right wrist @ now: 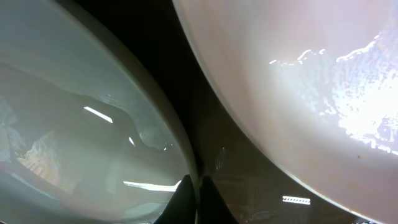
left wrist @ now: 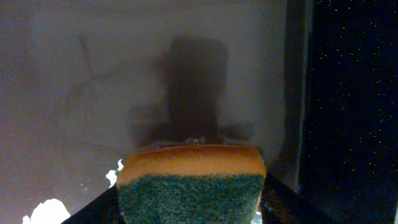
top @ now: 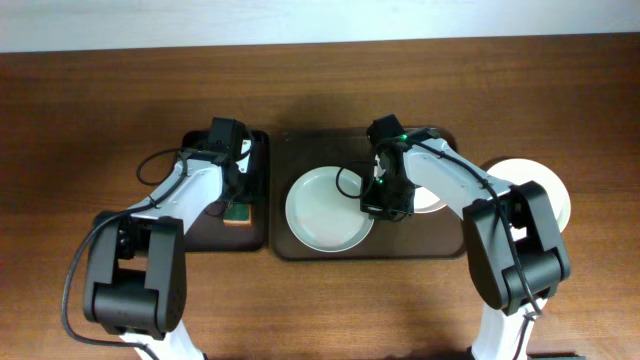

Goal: Clean dirty plates on tray and stack at the side
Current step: 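Return the sponge to the black tray and release it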

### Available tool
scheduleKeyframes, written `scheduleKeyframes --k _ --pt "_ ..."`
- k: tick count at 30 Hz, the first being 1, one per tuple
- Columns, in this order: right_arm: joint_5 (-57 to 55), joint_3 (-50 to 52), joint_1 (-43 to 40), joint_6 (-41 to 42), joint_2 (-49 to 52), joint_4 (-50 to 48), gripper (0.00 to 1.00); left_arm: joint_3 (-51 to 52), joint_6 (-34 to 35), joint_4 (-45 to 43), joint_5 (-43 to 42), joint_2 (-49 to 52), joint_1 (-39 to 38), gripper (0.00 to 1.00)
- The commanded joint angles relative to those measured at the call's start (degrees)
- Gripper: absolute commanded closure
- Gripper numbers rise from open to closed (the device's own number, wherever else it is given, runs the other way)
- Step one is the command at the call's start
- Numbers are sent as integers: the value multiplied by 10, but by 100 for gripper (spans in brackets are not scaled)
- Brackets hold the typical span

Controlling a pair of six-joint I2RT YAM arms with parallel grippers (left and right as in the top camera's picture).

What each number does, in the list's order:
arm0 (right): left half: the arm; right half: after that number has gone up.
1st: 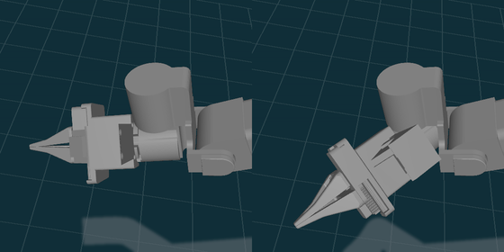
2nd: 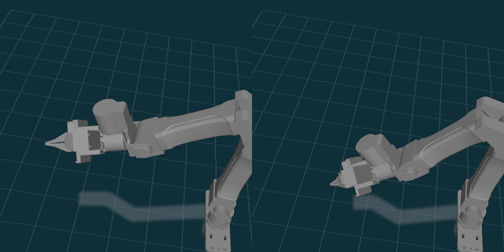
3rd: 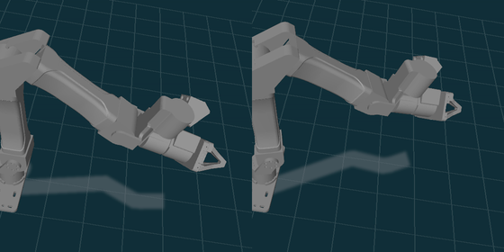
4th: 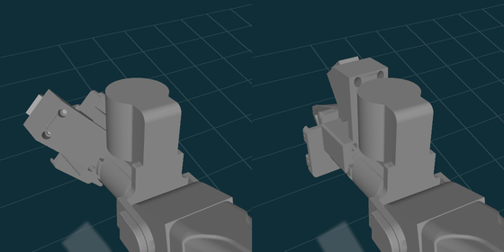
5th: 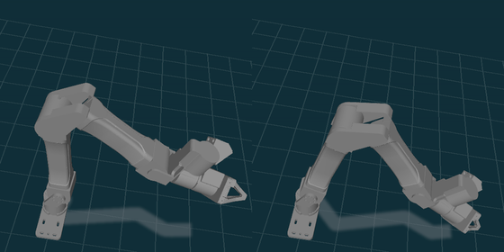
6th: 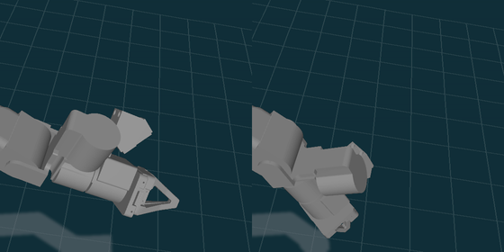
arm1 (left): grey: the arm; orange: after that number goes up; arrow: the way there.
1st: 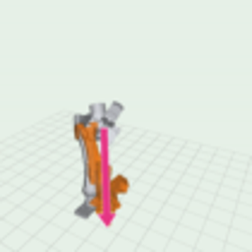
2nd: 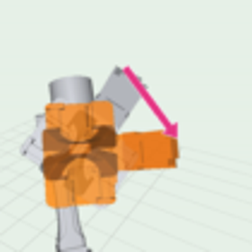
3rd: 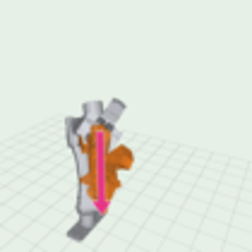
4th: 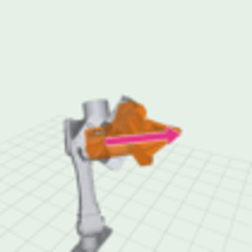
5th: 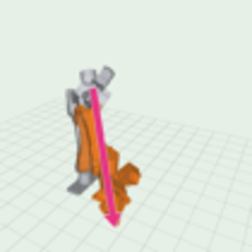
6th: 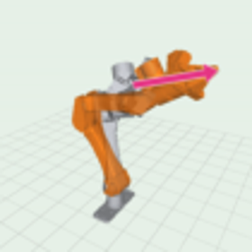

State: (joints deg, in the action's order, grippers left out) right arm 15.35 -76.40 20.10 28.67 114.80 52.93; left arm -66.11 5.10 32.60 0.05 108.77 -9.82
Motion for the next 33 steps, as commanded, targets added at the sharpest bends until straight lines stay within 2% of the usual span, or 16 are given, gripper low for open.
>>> scheduleKeyframes --k 1,7,8,9,10,11,12,13,18,27,28,30,32,33 --pt "-5 2 -2 1 -5 5 96 3 -7 -11 -2 4 1 100" --pt "-5 2 -2 1 -5 7 96 -37 -7 7 -2 -4 3 100" --pt "-5 2 -2 1 -5 7 96 -48 -7 18 -2 -7 3 95" --pt "-5 2 -2 1 -5 7 96 -52 -7 25 -2 -8 3 66" --pt "-5 2 -2 1 -5 7 96 -52 -7 30 -2 -8 3 55" --pt "-5 2 -2 1 -5 7 96 -52 -7 41 -2 -8 2 50" --pt "-5 2 -2 1 -5 7 96 -52 -7 55 -2 -8 2 40" --pt "-5 2 -2 1 -5 7 96 -52 -7 70 -2 -8 2 37" --pt "-5 2 -2 1 -5 7 96 -52 -7 120 -3 -8 2 38" --pt "-5 2 -2 1 -5 7 96 -41 -6 123 -20 -7 2 41" --pt "-5 2 -2 1 -5 7 96 -37 -6 123 -23 -7 2 47" --pt "-5 2 -2 1 -5 7 96 -28 -6 120 -24 -7 2 67" --pt "-5 2 -2 1 -5 7 96 -22 -6 116 -24 -7 2 92" --pt "-5 2 -2 1 -5 7 96 -22 -6 117 -24 -7 2 100"
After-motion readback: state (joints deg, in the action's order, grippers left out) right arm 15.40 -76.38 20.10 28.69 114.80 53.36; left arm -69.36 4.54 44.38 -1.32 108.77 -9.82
